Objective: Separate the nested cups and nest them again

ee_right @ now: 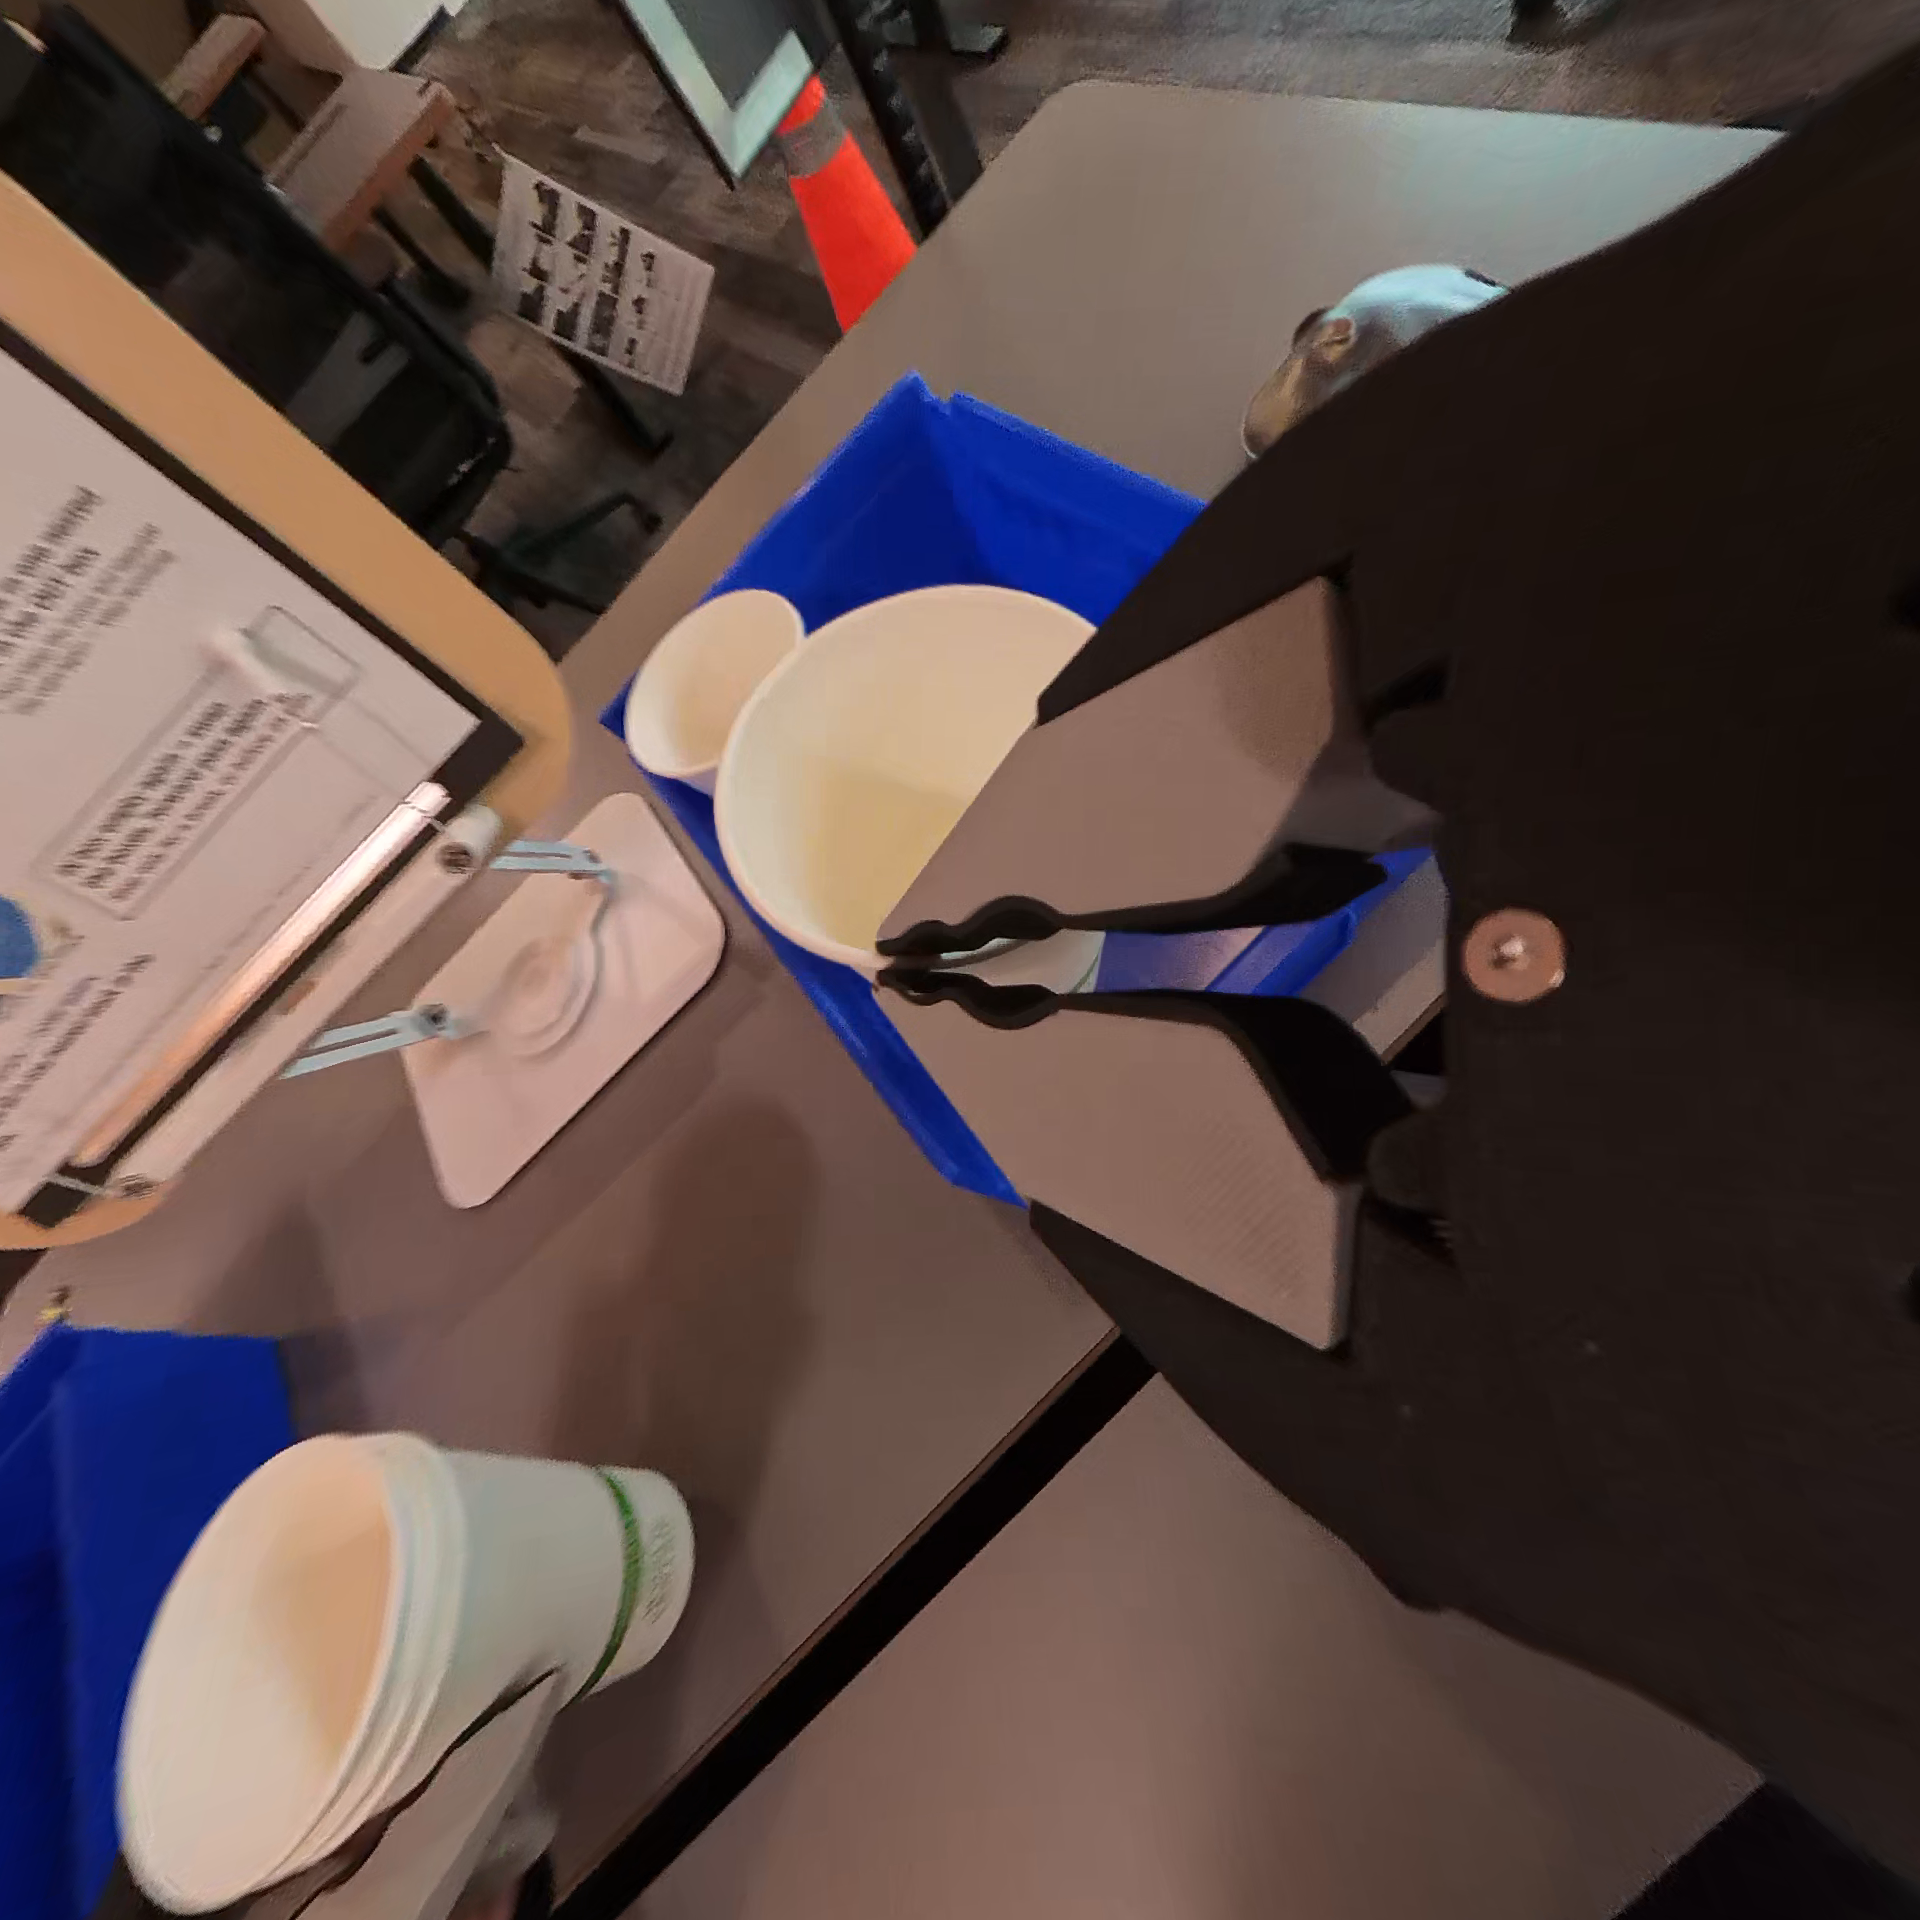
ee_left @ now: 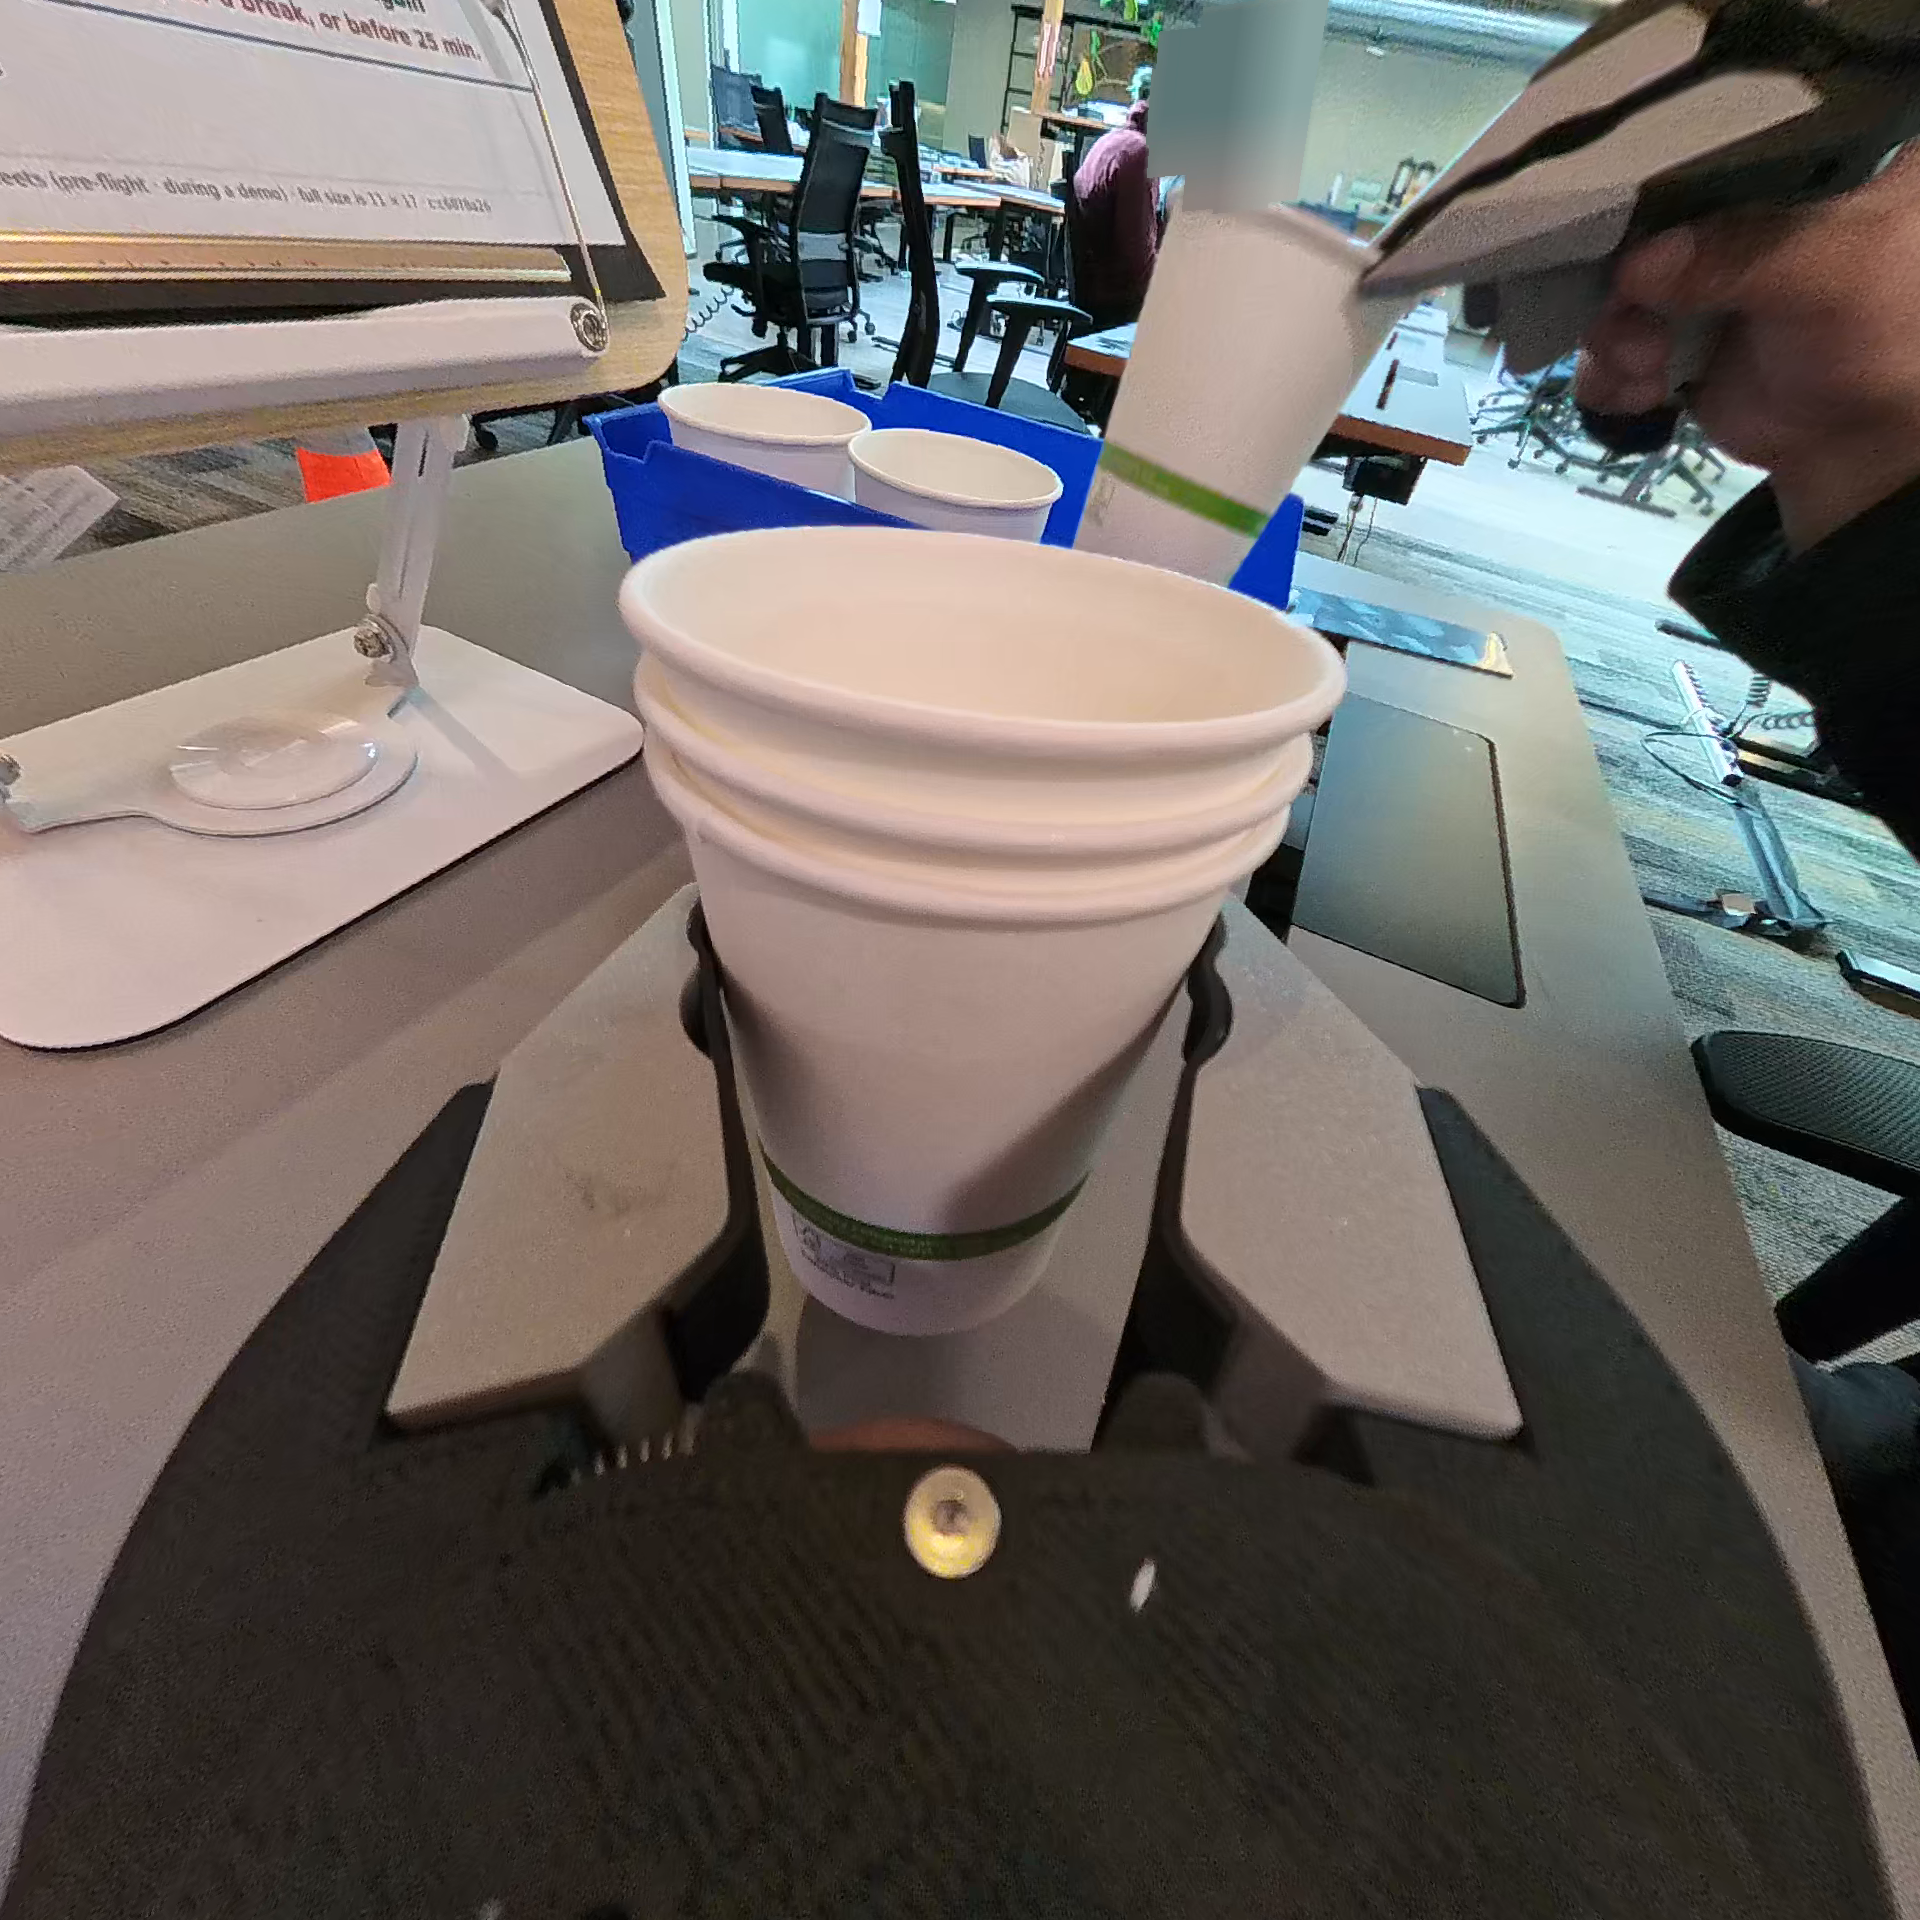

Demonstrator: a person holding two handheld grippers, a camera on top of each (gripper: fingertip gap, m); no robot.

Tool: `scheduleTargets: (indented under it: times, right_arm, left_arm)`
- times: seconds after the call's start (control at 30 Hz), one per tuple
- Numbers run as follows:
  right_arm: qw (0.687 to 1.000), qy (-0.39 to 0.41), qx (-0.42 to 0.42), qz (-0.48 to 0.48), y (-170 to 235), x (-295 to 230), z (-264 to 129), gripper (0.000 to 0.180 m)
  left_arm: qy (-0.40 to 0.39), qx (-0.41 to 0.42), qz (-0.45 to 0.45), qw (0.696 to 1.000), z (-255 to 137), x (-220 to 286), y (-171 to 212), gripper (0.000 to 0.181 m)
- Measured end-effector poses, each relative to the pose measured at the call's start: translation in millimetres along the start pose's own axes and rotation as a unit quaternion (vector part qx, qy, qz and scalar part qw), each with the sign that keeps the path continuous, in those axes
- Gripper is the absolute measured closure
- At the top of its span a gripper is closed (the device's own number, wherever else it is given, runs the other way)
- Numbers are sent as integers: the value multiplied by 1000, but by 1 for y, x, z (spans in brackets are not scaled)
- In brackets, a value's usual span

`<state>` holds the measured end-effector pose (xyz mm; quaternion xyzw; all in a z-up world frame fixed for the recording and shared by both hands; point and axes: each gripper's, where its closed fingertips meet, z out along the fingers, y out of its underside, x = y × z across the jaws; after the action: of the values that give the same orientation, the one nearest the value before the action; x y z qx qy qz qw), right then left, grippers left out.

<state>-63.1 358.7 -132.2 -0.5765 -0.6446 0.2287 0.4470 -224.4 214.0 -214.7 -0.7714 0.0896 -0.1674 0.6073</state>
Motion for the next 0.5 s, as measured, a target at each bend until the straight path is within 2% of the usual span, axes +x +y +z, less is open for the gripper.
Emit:
scheduleTargets:
  times: [0.37, 0.5]
  right_arm:
    - [992, -51, -107, -45, 55, -32, 56, 179]
    - [992, -39, -104, -63, 53, -34, 63, 173]
  left_arm:
    - [-3, -6, -1, 1000, 1, -2, 3, 92]
    - [1, -7, 0, 1000, 2, 0, 3, 92]
